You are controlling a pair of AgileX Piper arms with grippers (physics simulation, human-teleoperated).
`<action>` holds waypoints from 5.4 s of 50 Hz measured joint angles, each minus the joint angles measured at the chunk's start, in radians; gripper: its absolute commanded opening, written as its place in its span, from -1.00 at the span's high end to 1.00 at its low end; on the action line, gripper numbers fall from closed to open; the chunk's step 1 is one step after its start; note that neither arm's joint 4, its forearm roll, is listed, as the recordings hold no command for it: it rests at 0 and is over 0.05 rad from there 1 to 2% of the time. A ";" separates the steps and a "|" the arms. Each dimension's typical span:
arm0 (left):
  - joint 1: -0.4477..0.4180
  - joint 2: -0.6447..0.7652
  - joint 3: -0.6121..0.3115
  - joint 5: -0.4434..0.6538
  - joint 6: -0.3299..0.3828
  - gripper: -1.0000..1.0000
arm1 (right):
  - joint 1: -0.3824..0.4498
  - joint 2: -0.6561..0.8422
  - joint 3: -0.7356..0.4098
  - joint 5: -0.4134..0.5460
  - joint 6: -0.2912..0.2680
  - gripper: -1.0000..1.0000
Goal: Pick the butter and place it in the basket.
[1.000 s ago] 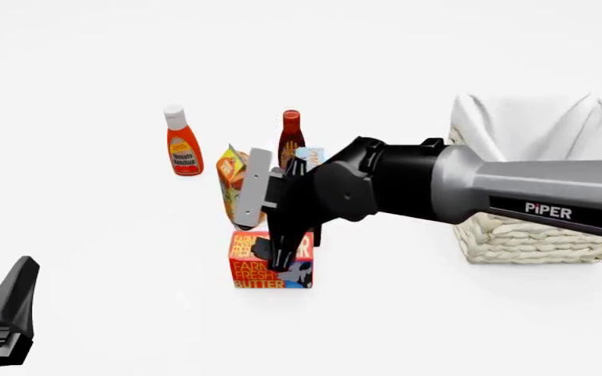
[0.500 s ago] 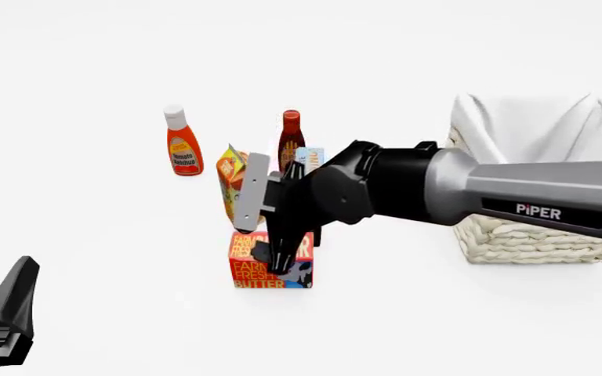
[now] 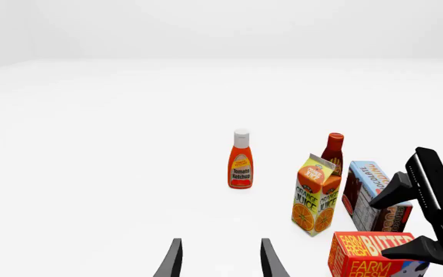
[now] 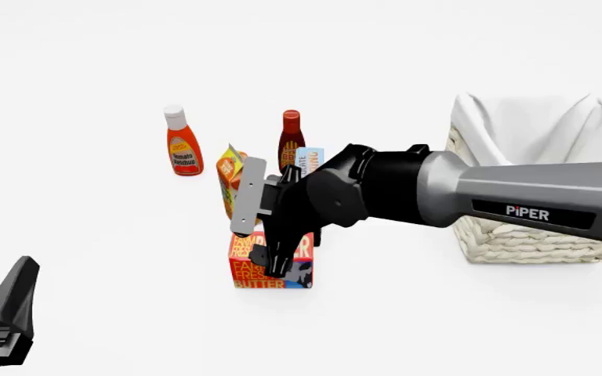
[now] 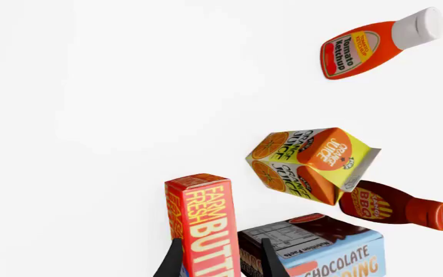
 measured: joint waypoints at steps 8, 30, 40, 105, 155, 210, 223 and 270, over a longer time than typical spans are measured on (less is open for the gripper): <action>0.000 0.000 0.000 0.000 0.000 -1.00 | -0.002 0.007 -0.001 -0.003 -0.001 -1.00; 0.000 0.000 0.000 0.000 0.000 -1.00 | -0.002 0.027 -0.005 -0.006 0.000 -1.00; 0.000 0.000 0.000 0.000 0.000 -1.00 | 0.002 0.041 -0.013 -0.005 0.007 -1.00; 0.000 0.000 0.000 0.000 0.000 -1.00 | 0.000 0.109 -0.053 -0.006 0.009 -1.00; 0.000 0.000 0.000 0.000 0.000 -1.00 | 0.008 0.143 -0.064 -0.011 0.018 -1.00; 0.000 0.000 0.000 0.000 0.000 -1.00 | 0.005 0.187 -0.085 -0.008 0.016 -1.00; 0.000 0.000 0.000 0.000 0.000 -1.00 | 0.007 0.190 -0.095 0.010 0.022 1.00; 0.000 0.000 0.000 0.000 0.000 -1.00 | 0.087 0.125 -0.076 0.020 0.064 1.00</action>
